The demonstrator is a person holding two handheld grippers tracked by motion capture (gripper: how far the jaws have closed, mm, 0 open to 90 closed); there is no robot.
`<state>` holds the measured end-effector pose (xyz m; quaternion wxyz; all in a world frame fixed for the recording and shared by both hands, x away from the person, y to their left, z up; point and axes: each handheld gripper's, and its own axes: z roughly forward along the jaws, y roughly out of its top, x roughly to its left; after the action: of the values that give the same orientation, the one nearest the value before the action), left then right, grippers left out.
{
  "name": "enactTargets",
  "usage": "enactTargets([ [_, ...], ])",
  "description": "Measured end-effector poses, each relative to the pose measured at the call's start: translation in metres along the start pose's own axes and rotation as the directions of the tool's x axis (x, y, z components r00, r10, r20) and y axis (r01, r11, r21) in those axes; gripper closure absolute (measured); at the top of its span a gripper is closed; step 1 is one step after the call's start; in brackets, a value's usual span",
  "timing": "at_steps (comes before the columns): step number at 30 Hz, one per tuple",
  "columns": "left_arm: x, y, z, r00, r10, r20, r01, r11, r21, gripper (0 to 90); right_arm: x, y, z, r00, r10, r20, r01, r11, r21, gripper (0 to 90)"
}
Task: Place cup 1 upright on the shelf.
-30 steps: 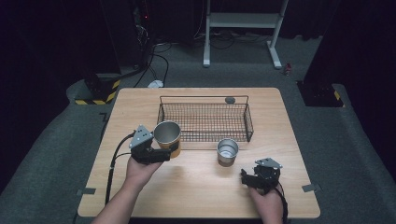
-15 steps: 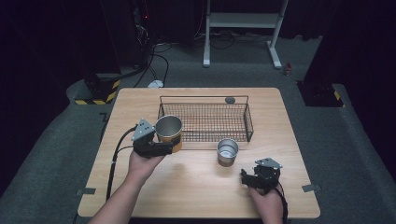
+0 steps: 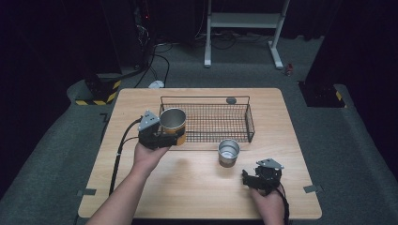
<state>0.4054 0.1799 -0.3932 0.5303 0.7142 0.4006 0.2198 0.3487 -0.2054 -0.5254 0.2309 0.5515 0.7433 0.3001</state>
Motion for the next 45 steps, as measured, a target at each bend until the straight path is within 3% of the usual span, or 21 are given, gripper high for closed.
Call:
enactTargets([
  [22, 0.016, 0.02, 0.029, 0.9989, -0.013, -0.046, 0.013, 0.9999, 0.01, 14.9, 0.0, 0.0, 0.0, 1.0, 0.0, 0.0, 0.0, 1.0, 0.0, 9.2],
  [39, 0.02, 0.027, 0.056, 0.9977, -0.007, -0.067, 0.008, 0.9997, 0.023, 14.9, 0.0, 0.0, 0.0, 1.0, 0.001, 0.0, -0.001, 1.0, -0.001, 9.2],
  [45, 0.024, 0.025, 0.067, 0.9962, -0.026, -0.083, 0.029, 0.999, 0.035, 14.9, 0.0, 0.0, 0.0, 1.0, 0.001, 0.0, -0.001, 1.0, 0.0, 9.2],
])
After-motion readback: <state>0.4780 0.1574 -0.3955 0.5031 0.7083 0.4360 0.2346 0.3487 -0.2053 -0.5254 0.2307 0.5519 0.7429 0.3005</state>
